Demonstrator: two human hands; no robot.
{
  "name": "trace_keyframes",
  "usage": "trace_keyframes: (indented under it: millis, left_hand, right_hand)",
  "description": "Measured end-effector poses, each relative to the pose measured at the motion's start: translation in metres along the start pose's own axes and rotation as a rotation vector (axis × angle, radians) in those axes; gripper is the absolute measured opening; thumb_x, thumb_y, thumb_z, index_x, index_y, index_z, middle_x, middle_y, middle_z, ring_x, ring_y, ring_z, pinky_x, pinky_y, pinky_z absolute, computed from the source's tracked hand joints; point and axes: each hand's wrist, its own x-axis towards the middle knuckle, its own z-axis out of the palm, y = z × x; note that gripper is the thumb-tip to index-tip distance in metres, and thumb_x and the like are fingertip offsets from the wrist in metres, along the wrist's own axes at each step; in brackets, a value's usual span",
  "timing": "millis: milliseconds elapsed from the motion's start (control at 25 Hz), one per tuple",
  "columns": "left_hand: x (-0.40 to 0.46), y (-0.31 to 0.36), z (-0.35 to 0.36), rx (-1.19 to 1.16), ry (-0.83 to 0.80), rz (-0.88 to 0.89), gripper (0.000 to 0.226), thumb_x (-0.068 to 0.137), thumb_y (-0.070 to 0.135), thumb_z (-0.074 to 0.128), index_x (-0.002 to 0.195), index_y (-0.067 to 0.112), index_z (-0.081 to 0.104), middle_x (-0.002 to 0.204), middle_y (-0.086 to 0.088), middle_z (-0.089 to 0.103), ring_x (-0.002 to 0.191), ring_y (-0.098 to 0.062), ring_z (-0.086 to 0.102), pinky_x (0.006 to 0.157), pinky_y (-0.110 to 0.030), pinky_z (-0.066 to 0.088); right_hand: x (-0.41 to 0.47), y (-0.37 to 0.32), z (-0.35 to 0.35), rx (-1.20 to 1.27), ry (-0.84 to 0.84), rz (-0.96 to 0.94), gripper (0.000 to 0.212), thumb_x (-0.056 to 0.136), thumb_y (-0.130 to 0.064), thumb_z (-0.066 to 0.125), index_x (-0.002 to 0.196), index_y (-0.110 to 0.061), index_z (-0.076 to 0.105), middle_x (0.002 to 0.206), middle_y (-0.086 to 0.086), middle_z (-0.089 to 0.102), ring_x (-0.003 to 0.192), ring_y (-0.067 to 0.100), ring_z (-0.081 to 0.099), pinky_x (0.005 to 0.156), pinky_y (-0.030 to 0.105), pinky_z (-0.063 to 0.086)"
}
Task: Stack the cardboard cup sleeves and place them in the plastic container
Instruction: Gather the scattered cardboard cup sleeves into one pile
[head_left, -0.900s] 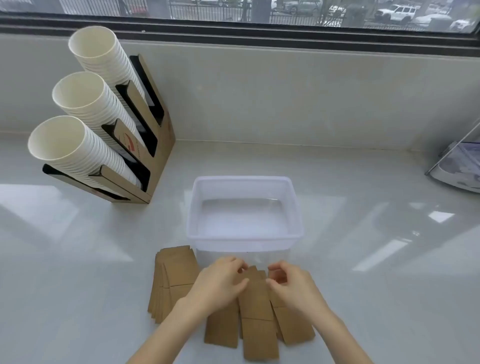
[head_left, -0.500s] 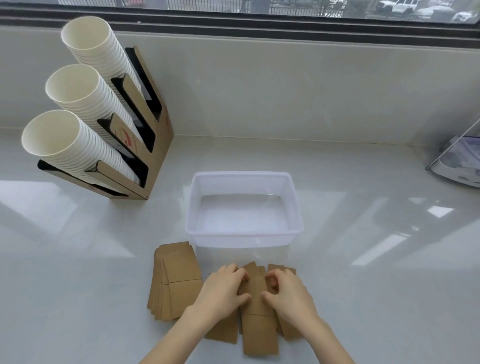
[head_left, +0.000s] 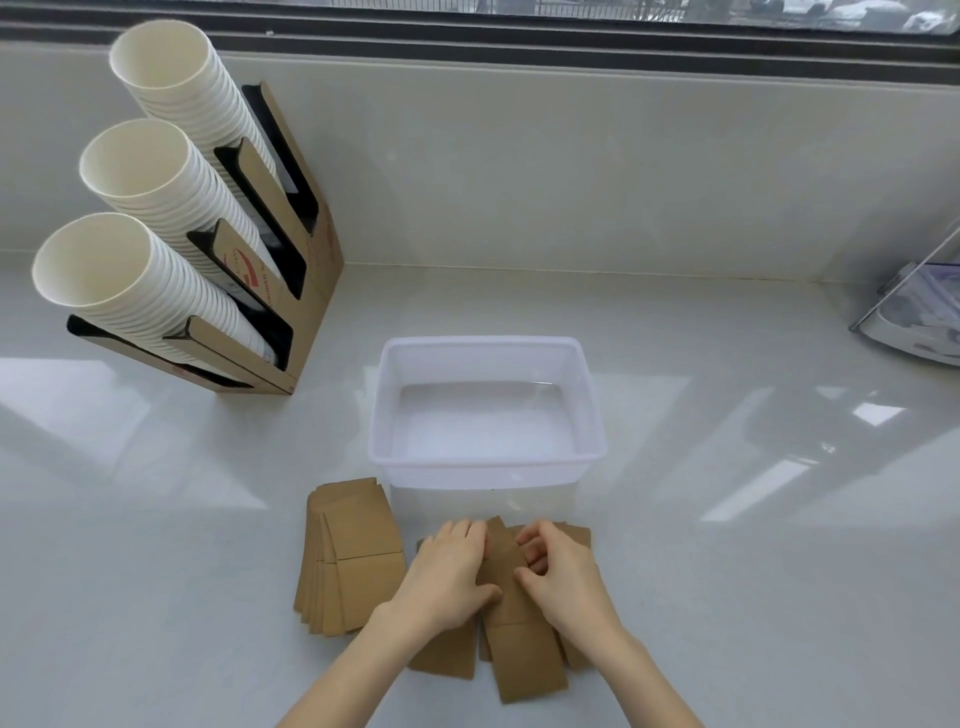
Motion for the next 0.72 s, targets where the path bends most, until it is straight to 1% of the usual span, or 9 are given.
trace_keyframes:
  millis: [80, 200, 320, 400, 480, 520, 560, 640, 720]
  left_hand:
    - [-0.001, -0.002, 0.001, -0.087, -0.018, -0.019, 0.029, 0.076, 0.033, 0.061, 0.09, 0.02, 0.039, 0.095, 0.0, 0.051, 0.087, -0.017, 0.046, 0.072, -0.027, 0.036]
    - [-0.001, -0.007, -0.002, -0.172, -0.055, -0.018, 0.036, 0.077, 0.032, 0.061, 0.108, 0.019, 0.051, 0.111, -0.001, 0.059, 0.099, -0.018, 0.054, 0.077, -0.026, 0.041]
    - [-0.002, -0.01, -0.006, -0.278, -0.053, -0.002, 0.022, 0.081, 0.029, 0.058, 0.101, 0.02, 0.061, 0.106, 0.001, 0.065, 0.089, -0.011, 0.055, 0.074, -0.021, 0.039]
    - [-0.003, -0.012, -0.012, -0.351, -0.026, -0.022, 0.018, 0.082, 0.027, 0.056, 0.097, 0.021, 0.063, 0.098, 0.004, 0.067, 0.085, -0.008, 0.055, 0.071, -0.02, 0.038]
    - [-0.003, -0.014, -0.019, -0.39, 0.014, -0.048, 0.017, 0.084, 0.026, 0.055, 0.098, 0.02, 0.063, 0.092, 0.006, 0.064, 0.084, -0.009, 0.055, 0.069, -0.02, 0.039]
    - [-0.003, -0.015, -0.022, -0.405, 0.034, -0.06, 0.017, 0.085, 0.025, 0.054, 0.098, 0.019, 0.062, 0.091, 0.006, 0.063, 0.083, -0.01, 0.056, 0.069, -0.021, 0.04]
    - [-0.003, -0.016, -0.025, -0.421, 0.051, -0.073, 0.016, 0.086, 0.024, 0.053, 0.098, 0.017, 0.061, 0.092, 0.005, 0.064, 0.084, -0.012, 0.057, 0.071, -0.023, 0.043]
    - [-0.004, -0.017, -0.028, -0.466, 0.069, -0.095, 0.015, 0.087, 0.022, 0.052, 0.099, 0.015, 0.058, 0.094, 0.001, 0.064, 0.085, -0.017, 0.059, 0.077, -0.028, 0.048]
    - [-0.006, -0.018, -0.028, -0.545, 0.074, -0.124, 0.013, 0.088, 0.018, 0.05, 0.098, 0.013, 0.055, 0.092, 0.001, 0.063, 0.086, -0.02, 0.062, 0.076, -0.031, 0.054]
  right_hand:
    - [0.001, 0.0, -0.001, 0.03, -0.005, -0.024, 0.023, 0.076, -0.012, 0.061, 0.087, -0.028, 0.05, 0.077, -0.012, 0.052, 0.069, 0.004, 0.049, 0.072, 0.022, 0.047]
    - [0.0, 0.0, -0.004, 0.075, -0.022, -0.064, 0.021, 0.076, -0.013, 0.062, 0.09, -0.027, 0.055, 0.076, -0.015, 0.052, 0.069, 0.003, 0.051, 0.067, 0.015, 0.045]
    - [-0.001, 0.001, -0.011, 0.167, -0.021, -0.064, 0.014, 0.08, -0.017, 0.06, 0.088, -0.028, 0.058, 0.078, -0.012, 0.059, 0.073, 0.003, 0.056, 0.063, 0.007, 0.044]
    - [-0.002, 0.004, -0.019, 0.214, 0.051, -0.031, 0.011, 0.083, -0.017, 0.058, 0.087, -0.026, 0.06, 0.076, -0.009, 0.06, 0.072, 0.007, 0.057, 0.062, 0.005, 0.043]
    - [-0.003, 0.012, -0.027, 0.154, 0.125, 0.023, 0.013, 0.083, -0.017, 0.057, 0.094, -0.024, 0.059, 0.084, -0.005, 0.059, 0.079, 0.013, 0.057, 0.068, 0.01, 0.045]
    - [-0.004, 0.015, -0.029, 0.082, 0.133, 0.065, 0.019, 0.083, -0.021, 0.057, 0.102, -0.023, 0.056, 0.093, -0.002, 0.057, 0.087, 0.015, 0.056, 0.075, 0.017, 0.046]
    - [-0.005, 0.019, -0.031, -0.007, 0.119, 0.113, 0.029, 0.083, -0.026, 0.058, 0.111, -0.022, 0.051, 0.104, 0.001, 0.053, 0.096, 0.017, 0.054, 0.08, 0.024, 0.046]
    - [-0.008, 0.024, -0.031, -0.188, 0.059, 0.21, 0.051, 0.08, -0.038, 0.06, 0.123, -0.02, 0.039, 0.118, 0.005, 0.044, 0.112, 0.023, 0.047, 0.087, 0.031, 0.041]
    - [-0.009, 0.025, -0.028, -0.302, 0.016, 0.288, 0.062, 0.076, -0.046, 0.062, 0.123, -0.016, 0.036, 0.124, 0.008, 0.041, 0.118, 0.027, 0.041, 0.092, 0.034, 0.038]
